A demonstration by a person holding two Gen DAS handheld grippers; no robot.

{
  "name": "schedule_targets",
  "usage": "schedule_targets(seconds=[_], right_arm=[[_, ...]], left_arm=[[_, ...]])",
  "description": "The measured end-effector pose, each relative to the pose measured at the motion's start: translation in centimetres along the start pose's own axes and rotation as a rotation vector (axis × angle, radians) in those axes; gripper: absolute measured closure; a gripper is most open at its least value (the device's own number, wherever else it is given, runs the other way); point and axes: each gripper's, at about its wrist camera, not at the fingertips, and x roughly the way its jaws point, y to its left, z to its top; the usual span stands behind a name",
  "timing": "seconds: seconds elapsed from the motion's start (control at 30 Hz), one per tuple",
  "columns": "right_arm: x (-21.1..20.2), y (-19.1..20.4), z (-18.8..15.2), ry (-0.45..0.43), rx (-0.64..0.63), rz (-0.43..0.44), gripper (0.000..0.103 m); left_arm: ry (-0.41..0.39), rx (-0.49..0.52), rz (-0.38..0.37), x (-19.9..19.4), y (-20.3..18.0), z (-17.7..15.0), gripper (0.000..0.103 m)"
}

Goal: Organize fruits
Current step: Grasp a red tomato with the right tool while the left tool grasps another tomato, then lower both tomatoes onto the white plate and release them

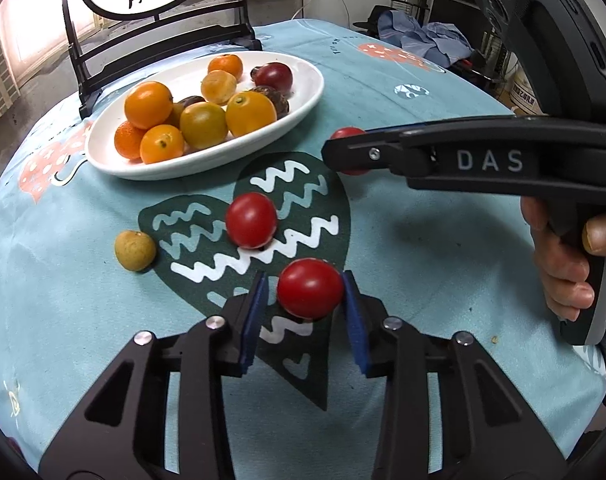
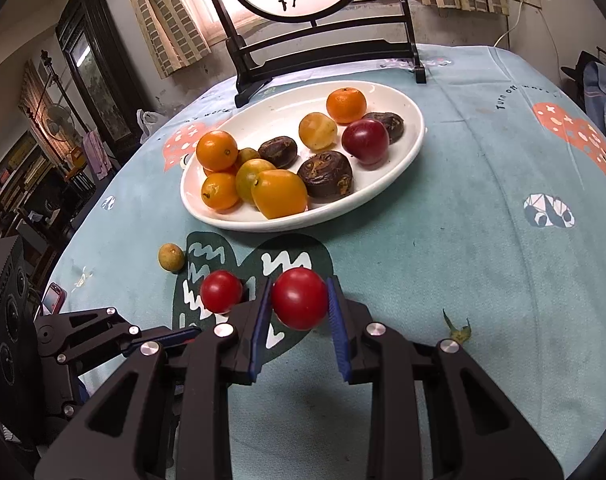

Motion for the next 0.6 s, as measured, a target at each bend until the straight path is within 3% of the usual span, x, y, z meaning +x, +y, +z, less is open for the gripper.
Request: schedule_targets(seconds=[0.43,0.6], right_arm=[[0.1,0.0,-0.1,-0.002,-0.003,0.002,0.074],[-0.4,0.3,0.0,-0.035,-0.018,0.023,0.074]], left_arm=[[-0.004,0.000,-0.013,-0.1,-0.1,0.1,0.072],[-0.066,-0.038,-0.018,-2.0,1.0,0.4,0.072]])
